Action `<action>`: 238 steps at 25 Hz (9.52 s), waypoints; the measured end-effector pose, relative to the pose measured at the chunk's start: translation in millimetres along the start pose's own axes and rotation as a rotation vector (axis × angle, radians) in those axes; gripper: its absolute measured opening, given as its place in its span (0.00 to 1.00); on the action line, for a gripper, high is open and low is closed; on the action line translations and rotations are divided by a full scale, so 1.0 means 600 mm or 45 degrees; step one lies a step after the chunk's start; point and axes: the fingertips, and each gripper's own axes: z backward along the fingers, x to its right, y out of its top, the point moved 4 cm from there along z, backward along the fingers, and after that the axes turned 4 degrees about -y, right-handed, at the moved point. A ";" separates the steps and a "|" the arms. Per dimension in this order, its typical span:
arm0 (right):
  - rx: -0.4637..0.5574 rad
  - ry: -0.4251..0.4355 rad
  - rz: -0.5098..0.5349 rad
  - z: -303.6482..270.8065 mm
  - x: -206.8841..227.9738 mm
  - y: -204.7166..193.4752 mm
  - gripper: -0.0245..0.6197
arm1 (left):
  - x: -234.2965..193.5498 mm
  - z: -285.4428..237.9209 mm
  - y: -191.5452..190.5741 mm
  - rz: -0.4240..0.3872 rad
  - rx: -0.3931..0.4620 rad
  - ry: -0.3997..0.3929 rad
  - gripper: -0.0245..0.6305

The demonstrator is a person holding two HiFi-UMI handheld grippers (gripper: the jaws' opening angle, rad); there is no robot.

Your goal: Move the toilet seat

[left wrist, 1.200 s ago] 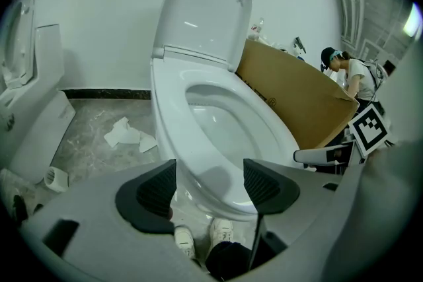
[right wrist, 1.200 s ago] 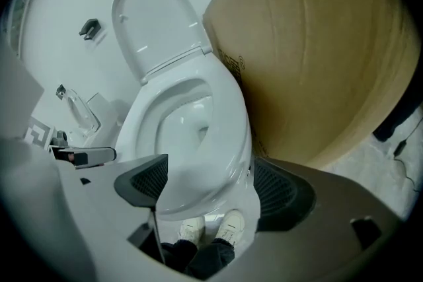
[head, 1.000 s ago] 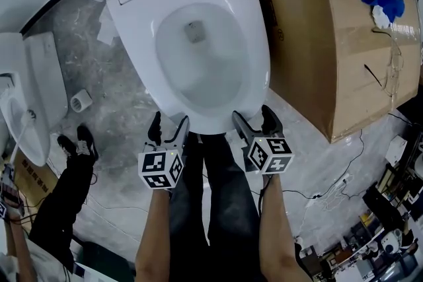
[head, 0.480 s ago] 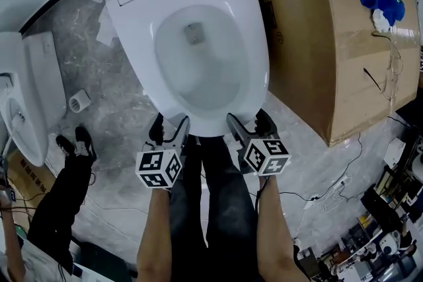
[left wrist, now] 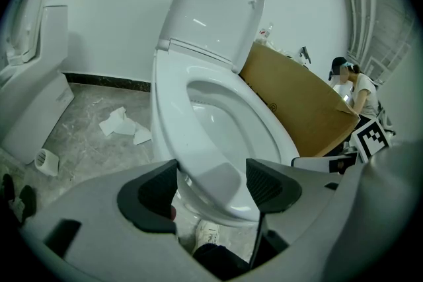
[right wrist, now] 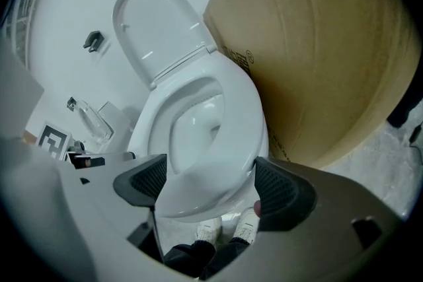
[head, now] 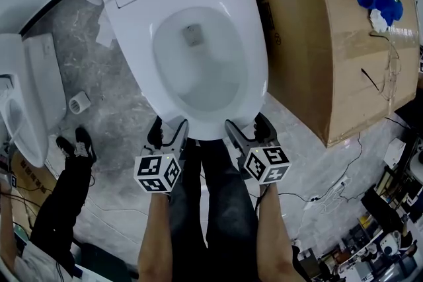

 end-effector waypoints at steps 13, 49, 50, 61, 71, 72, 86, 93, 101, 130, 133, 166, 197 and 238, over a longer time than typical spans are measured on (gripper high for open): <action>0.063 0.020 0.065 0.056 -0.023 0.029 0.65 | 0.026 0.044 0.030 -0.036 0.065 -0.042 0.55; 0.241 0.072 0.100 0.183 -0.104 0.145 0.65 | 0.080 0.149 0.138 0.060 0.281 -0.145 0.55; 0.245 0.073 0.096 0.185 -0.106 0.147 0.65 | 0.080 0.150 0.141 0.064 0.283 -0.146 0.55; 0.299 0.096 0.068 0.208 -0.126 0.180 0.65 | 0.088 0.173 0.174 0.125 0.330 -0.144 0.55; 0.336 0.107 0.039 0.223 -0.139 0.206 0.65 | 0.095 0.189 0.197 0.141 0.402 -0.136 0.55; 0.341 0.108 0.036 0.224 -0.141 0.208 0.65 | 0.096 0.191 0.199 0.134 0.413 -0.133 0.55; 0.424 0.131 -0.019 0.243 -0.160 0.244 0.65 | 0.113 0.221 0.237 0.085 0.568 -0.035 0.47; 0.464 0.137 -0.039 0.253 -0.172 0.265 0.65 | 0.127 0.238 0.262 -0.038 0.613 0.044 0.31; 0.494 0.147 -0.053 0.262 -0.184 0.284 0.65 | 0.173 0.239 0.295 -0.296 0.629 0.040 0.08; 0.793 0.101 -0.058 0.300 -0.230 0.375 0.65 | 0.198 0.273 0.403 -0.387 0.747 0.023 0.07; 0.837 0.079 0.072 0.307 -0.240 0.387 0.65 | 0.199 0.275 0.413 -0.391 0.746 0.012 0.07; 0.862 0.171 0.540 0.322 -0.310 0.476 0.29 | 0.200 0.298 0.486 -0.418 0.819 0.014 0.05; 0.964 0.173 0.577 0.315 -0.332 0.577 0.07 | 0.190 0.312 0.568 -0.395 0.909 0.028 0.05; 1.085 0.220 0.720 0.286 -0.400 0.727 0.06 | 0.168 0.314 0.711 -0.446 1.028 0.061 0.05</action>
